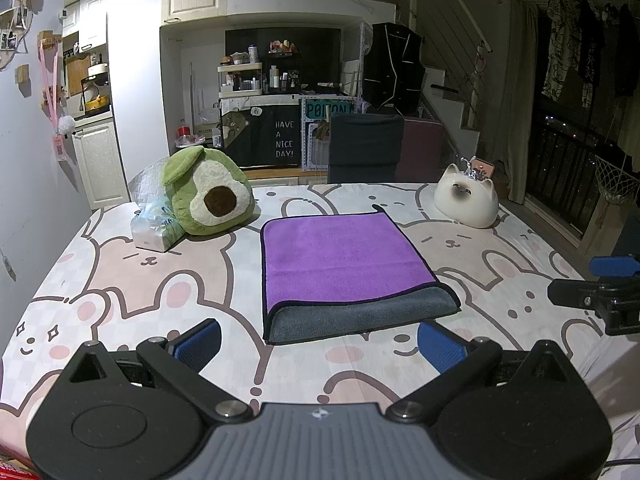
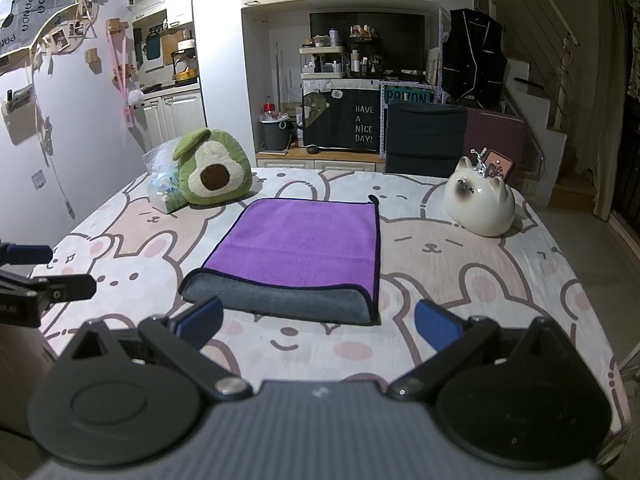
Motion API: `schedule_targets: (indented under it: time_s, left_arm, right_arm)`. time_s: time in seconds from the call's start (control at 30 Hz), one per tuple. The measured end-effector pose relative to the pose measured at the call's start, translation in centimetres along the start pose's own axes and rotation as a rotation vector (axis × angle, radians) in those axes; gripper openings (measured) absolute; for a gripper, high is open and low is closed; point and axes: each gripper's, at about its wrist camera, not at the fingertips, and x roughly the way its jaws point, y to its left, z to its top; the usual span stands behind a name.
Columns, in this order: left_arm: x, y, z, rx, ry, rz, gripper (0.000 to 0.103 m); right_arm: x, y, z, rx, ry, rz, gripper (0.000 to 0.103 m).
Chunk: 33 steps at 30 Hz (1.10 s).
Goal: Fold towel
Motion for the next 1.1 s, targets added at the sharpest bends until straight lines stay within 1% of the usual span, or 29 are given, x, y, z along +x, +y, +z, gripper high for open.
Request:
schedule_targets:
  time_s: [1.1]
  left_arm:
    - [0.01, -0.01, 0.0, 0.0, 0.0, -0.001, 0.103]
  right_arm:
    - [0.17, -0.02, -0.13, -0.002, 0.0, -0.002, 0.103]
